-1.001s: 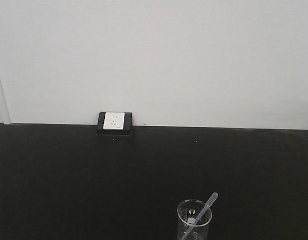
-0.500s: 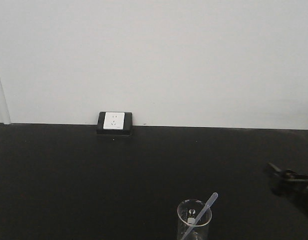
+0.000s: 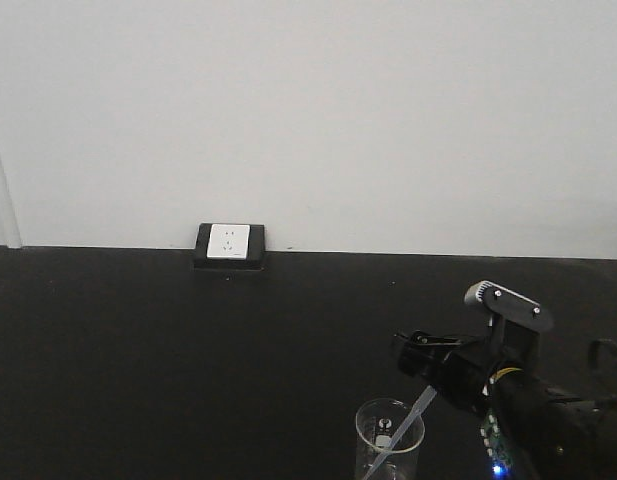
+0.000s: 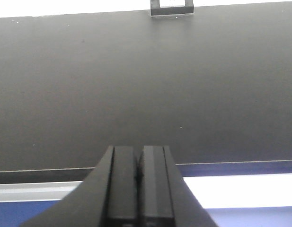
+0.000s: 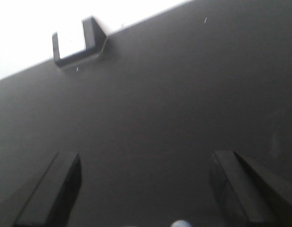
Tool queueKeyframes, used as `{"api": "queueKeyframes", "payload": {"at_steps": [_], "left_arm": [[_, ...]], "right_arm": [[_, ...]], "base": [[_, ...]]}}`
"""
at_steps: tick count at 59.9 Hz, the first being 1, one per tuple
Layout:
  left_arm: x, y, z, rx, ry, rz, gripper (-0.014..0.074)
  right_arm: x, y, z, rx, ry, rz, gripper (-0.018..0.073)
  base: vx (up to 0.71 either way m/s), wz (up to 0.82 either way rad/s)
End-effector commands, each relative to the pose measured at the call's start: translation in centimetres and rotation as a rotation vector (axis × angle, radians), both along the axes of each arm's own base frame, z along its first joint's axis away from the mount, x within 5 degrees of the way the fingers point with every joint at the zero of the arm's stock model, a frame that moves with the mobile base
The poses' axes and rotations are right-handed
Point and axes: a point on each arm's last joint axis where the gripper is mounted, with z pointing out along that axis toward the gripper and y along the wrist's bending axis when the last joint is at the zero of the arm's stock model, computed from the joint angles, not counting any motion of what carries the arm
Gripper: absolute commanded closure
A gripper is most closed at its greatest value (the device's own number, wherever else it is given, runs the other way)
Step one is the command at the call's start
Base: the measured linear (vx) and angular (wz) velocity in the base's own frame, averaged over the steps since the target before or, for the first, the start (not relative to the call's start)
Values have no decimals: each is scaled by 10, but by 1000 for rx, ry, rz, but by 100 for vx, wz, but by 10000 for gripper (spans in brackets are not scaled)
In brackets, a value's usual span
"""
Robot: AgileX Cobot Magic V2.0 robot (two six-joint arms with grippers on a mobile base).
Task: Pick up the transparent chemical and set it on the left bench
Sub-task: 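Reach the right gripper to the pipette bulb and close on it, then lift the pipette up out of the beaker with the right gripper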
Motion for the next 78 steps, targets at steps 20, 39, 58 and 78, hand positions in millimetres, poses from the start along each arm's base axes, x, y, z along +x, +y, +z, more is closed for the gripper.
{"api": "queueKeyframes", "payload": {"at_steps": [20, 39, 58, 78], "left_arm": [[-1, 0, 3, -14, -81, -1, 600], [-1, 0, 3, -14, -81, -1, 600], [-1, 0, 3, -14, -81, -1, 600], [-1, 0, 3, -14, -81, -1, 600]], "right_arm": [[8, 14, 3, 58, -6, 13, 88], [8, 14, 4, 54, -13, 15, 467], [8, 14, 15, -30, -115, 55, 564], [-37, -2, 110, -344, -398, 167, 562]], "base": [[0, 0], [0, 0], [0, 0], [0, 0]]}}
